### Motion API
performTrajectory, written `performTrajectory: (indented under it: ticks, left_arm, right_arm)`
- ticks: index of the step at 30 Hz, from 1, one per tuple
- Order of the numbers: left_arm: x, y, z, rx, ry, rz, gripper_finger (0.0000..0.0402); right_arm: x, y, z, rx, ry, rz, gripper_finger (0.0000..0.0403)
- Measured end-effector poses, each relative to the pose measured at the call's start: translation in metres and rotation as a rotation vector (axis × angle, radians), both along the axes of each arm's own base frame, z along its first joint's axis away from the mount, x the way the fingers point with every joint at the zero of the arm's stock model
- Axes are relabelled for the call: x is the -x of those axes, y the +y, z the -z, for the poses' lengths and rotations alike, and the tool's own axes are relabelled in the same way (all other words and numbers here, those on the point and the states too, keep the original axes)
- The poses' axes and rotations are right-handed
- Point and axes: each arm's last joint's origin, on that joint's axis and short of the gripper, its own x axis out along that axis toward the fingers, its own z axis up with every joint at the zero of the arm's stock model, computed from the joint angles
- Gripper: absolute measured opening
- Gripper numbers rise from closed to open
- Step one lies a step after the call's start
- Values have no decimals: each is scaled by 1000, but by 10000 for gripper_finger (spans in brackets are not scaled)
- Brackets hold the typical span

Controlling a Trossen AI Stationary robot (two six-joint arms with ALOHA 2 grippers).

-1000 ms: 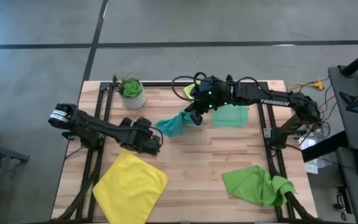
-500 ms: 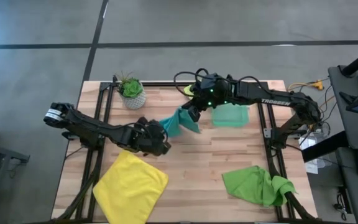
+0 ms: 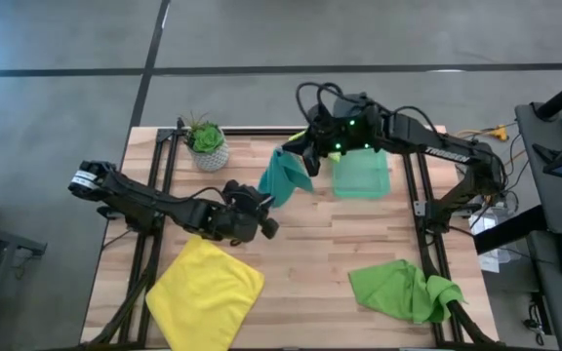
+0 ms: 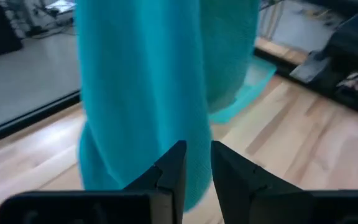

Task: Fold microfiber towels
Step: Fold the blue towel

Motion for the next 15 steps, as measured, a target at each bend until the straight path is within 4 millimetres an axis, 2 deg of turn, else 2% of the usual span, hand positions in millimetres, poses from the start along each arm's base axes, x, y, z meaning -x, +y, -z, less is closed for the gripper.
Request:
performTrajectory:
  ticks: [4,9,12,15]
  left_arm:
    - [-2,-1,-3,-11,-21,16,59]
    - [-14,-4,-16,-182,-52,109,66]
    - [-21,-6,-23,-305,-61,152,92]
    - [-27,-8,-25,-393,0,181,134]
  right_arm:
    - [7,-7,-9,35,10,12,9]
    - [12,-12,-18,59,11,22,9]
    - [15,-14,-24,66,-9,28,9]
    - [18,-18,-31,70,-28,42,9]
